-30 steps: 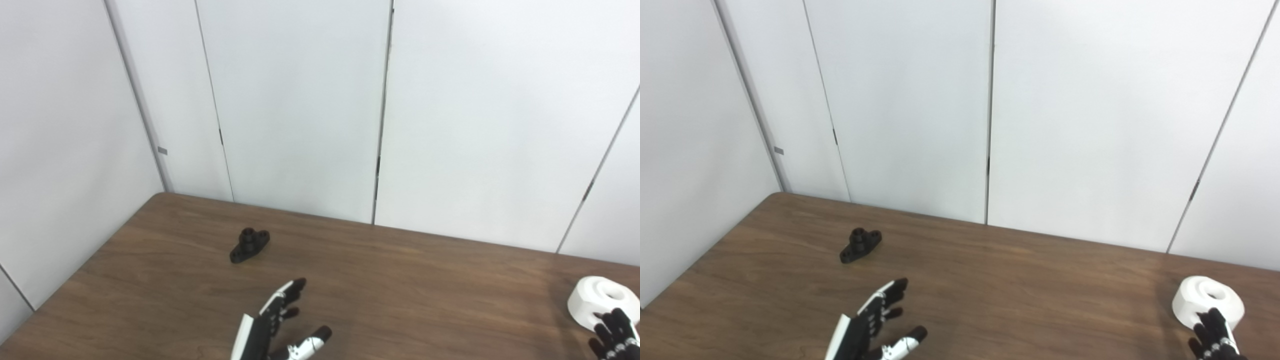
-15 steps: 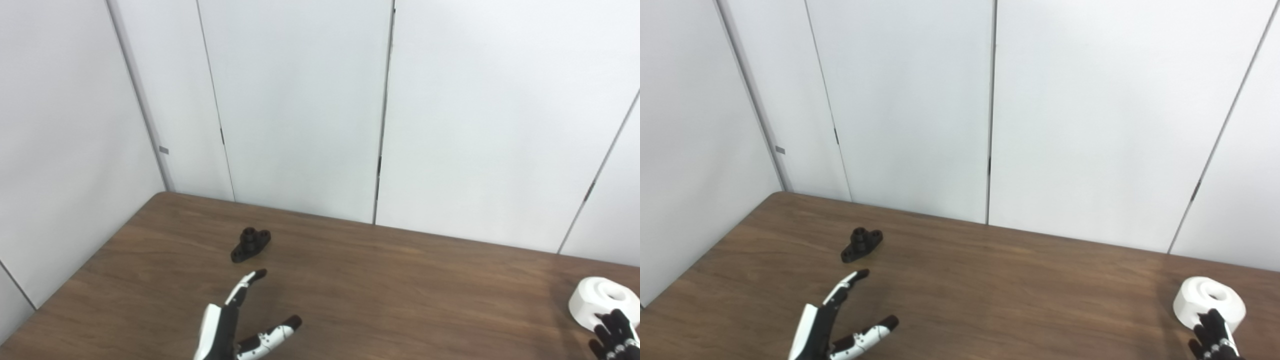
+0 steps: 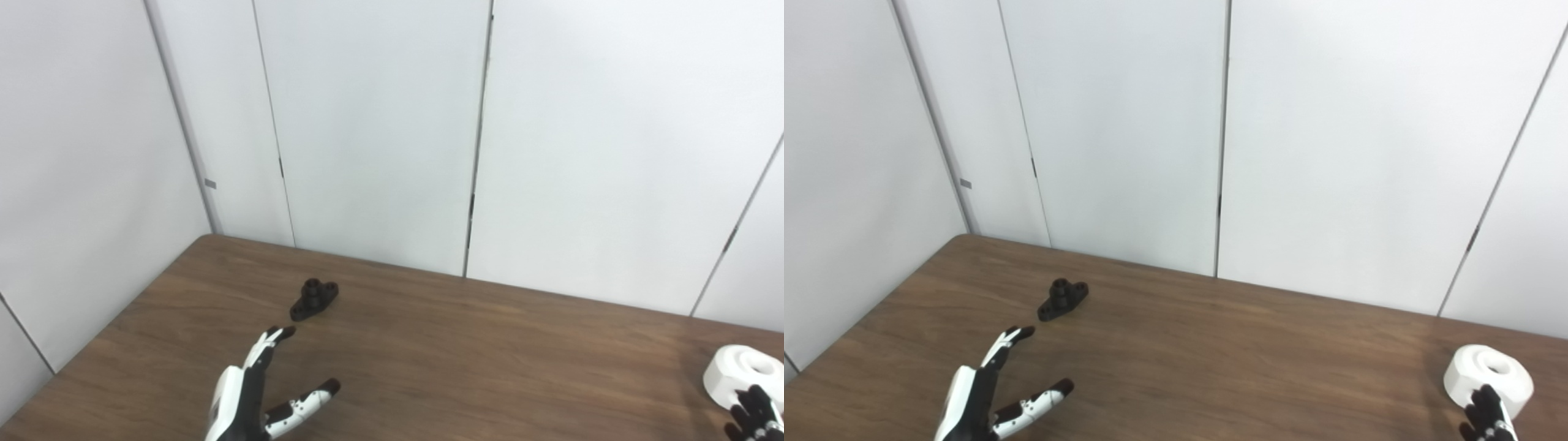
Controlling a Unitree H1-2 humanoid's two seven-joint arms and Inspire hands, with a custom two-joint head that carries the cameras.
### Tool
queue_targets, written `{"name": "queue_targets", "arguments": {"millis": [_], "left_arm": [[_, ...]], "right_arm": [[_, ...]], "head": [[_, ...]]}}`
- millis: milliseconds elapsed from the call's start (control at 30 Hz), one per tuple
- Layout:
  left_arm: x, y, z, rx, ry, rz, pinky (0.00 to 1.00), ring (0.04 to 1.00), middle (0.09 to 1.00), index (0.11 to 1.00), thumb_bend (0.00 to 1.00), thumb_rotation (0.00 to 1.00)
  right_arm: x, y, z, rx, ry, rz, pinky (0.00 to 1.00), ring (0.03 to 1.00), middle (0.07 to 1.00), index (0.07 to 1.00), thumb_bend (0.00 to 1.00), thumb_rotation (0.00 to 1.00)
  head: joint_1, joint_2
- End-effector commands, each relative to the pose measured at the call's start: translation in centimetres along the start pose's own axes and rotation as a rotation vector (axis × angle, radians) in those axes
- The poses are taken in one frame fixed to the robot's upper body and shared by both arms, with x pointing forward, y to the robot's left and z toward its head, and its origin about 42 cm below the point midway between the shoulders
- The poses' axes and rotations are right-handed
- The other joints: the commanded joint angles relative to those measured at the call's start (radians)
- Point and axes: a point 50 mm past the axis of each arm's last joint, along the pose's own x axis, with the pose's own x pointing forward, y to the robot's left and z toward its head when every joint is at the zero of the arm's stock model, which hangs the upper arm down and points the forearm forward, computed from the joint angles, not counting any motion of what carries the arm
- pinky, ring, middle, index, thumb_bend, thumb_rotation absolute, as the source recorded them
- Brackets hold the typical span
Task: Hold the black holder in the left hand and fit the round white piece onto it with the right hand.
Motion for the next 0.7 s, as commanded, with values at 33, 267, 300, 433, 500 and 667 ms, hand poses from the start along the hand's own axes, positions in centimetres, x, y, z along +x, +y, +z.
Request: {"name": "queue_targets", "arguments": {"millis": [33, 267, 300, 433, 500, 667], "left_arm": [[1.0, 1.3, -0.1, 0.123, -0.063, 0.081, 0.96, 0.992, 0.948, 0.843, 0.82, 0.33], [3.0, 1.6, -0.2, 0.21, -0.056, 0.137, 1.0, 1.0, 0.947, 0.838, 0.83, 0.34], [3.4, 1.7, -0.2, 0.229, -0.059, 0.142, 1.0, 0.995, 0.942, 0.836, 0.83, 0.36], [4.8, 1.6, -0.2, 0.266, -0.056, 0.149, 1.0, 0.988, 0.931, 0.825, 0.84, 0.4], [5.5, 1.5, -0.1, 0.277, -0.054, 0.149, 1.0, 0.99, 0.934, 0.822, 0.85, 0.42], [7.4, 1.2, 0.0, 0.293, -0.054, 0.157, 1.0, 0.987, 0.934, 0.809, 0.85, 0.41]], "right_arm": [[-6.5, 1.4, -7.1, 0.096, 0.272, -0.042, 1.0, 1.0, 1.0, 1.0, 0.56, 1.0], [-6.4, 1.5, -7.0, 0.087, 0.273, -0.042, 1.0, 1.0, 1.0, 1.0, 0.56, 1.0], [-6.4, 1.4, -7.0, 0.084, 0.275, -0.045, 1.0, 1.0, 1.0, 1.0, 0.56, 1.0], [-6.6, 1.3, -7.0, 0.079, 0.277, -0.047, 1.0, 1.0, 1.0, 1.0, 0.57, 1.0], [-6.7, 1.3, -6.9, 0.078, 0.277, -0.046, 1.0, 1.0, 1.0, 1.0, 0.56, 1.0], [-6.8, 1.4, -6.8, 0.082, 0.278, -0.049, 1.0, 1.0, 1.0, 1.0, 0.57, 1.0]], "head": [[0.002, 0.001], [0.001, 0.005], [0.0, 0.008], [-0.004, 0.01], [-0.005, 0.015], [-0.008, 0.028]]}}
